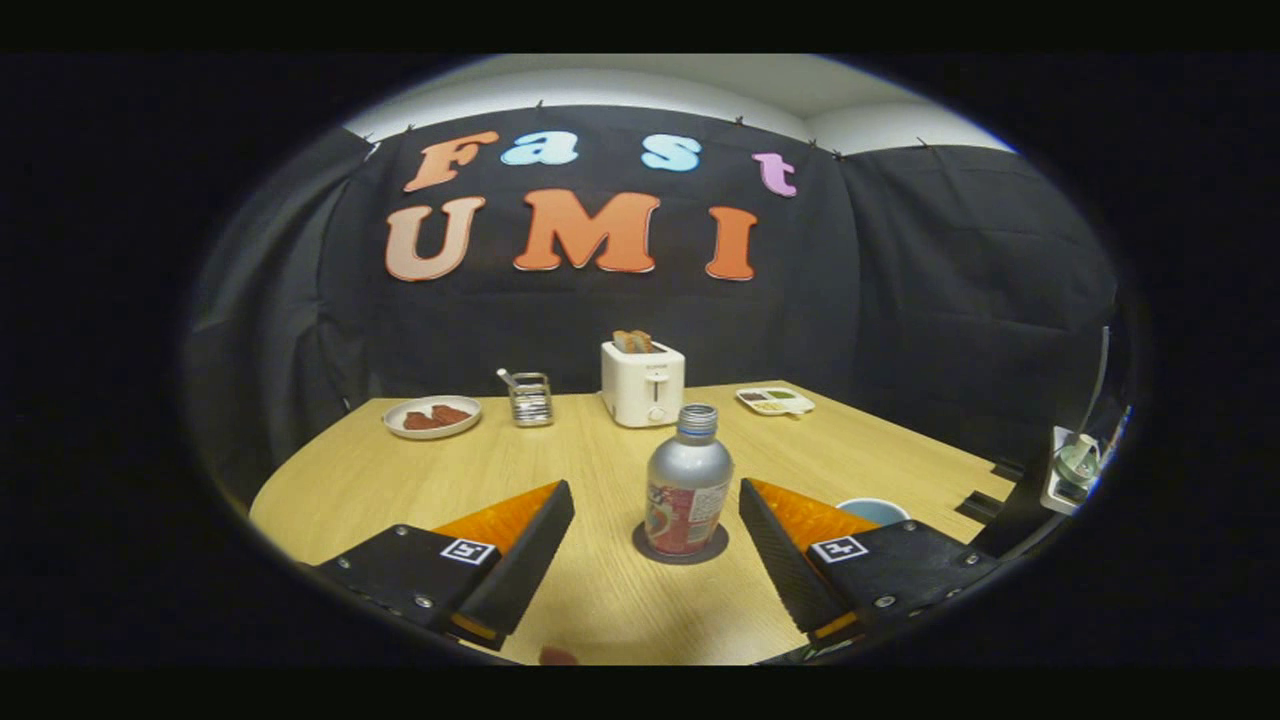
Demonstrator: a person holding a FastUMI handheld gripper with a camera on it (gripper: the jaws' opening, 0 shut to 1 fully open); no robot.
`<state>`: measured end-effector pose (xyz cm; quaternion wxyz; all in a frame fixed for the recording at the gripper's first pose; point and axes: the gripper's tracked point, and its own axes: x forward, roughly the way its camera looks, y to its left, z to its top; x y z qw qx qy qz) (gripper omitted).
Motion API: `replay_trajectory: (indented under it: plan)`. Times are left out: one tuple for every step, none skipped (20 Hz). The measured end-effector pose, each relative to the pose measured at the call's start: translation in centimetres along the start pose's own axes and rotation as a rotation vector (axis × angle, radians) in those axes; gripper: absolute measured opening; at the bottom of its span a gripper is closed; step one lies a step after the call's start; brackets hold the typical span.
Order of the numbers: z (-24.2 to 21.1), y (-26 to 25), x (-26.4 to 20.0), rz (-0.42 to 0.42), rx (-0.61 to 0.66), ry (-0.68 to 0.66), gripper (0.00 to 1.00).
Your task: Take the bottle from table, then pour the juice into the cup, finally place the bottle on the coaster
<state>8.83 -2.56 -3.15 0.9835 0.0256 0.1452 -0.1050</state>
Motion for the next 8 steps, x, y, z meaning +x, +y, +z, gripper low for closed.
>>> replay_trajectory:
  plan:
    - [0.2, 0.9, -0.7, 0.026, 0.009, -0.009, 0.99]
    - [0.3, 1.8, -1.4, 0.058, 0.024, -0.015, 0.99]
    - [0.5, 2.8, -2.1, 0.093, 0.037, -0.027, 0.99]
    - [0.6, 3.6, -2.7, 0.121, 0.046, -0.037, 0.99]
    - [0.7, 4.2, -3.3, 0.147, 0.049, -0.049, 0.99]
    - [0.8, 4.5, -3.8, 0.161, 0.050, -0.061, 0.99]
    - [0.7, 4.7, -4.1, 0.168, 0.048, -0.069, 0.99]
    - [0.6, 4.8, -4.5, 0.171, 0.045, -0.071, 0.99]
